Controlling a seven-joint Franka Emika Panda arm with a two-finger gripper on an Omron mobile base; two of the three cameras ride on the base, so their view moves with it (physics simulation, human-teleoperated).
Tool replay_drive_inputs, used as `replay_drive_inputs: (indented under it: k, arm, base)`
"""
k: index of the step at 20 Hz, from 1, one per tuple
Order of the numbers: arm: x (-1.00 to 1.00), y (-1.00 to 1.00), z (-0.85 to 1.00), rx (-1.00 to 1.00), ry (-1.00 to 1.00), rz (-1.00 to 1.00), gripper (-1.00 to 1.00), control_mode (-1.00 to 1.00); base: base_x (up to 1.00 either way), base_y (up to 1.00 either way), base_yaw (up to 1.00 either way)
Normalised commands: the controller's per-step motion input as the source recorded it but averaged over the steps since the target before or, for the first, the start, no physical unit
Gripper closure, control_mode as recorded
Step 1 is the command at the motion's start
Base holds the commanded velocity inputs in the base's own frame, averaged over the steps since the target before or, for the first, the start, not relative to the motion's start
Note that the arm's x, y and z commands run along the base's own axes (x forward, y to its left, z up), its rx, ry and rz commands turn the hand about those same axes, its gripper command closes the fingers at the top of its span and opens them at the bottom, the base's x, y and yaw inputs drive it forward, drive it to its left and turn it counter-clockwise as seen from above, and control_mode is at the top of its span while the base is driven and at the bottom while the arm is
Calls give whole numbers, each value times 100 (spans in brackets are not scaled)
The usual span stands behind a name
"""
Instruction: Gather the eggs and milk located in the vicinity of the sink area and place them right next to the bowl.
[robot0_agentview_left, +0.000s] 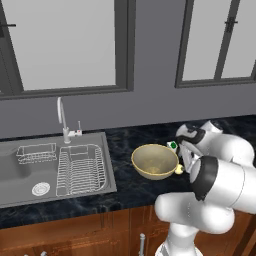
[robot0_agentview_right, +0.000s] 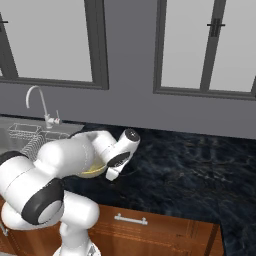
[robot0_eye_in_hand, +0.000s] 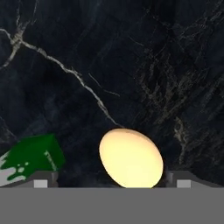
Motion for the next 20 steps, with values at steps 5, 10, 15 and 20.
replay_drive_inputs:
  k: [5, 10, 15, 20]
  arm:
    - [-11, 0, 46, 0, 0, 0, -100, -100]
    - [-32, -3, 45, 0, -3, 0, -100, -100]
    - [-63, -5, 37, 0, -12, 0, -100, -100]
    - [-92, 0, 32, 0, -22, 0, -100, -100]
  base:
    - [0, 0, 0]
    - [0, 0, 0]
    - [0, 0, 0]
    - [0, 0, 0]
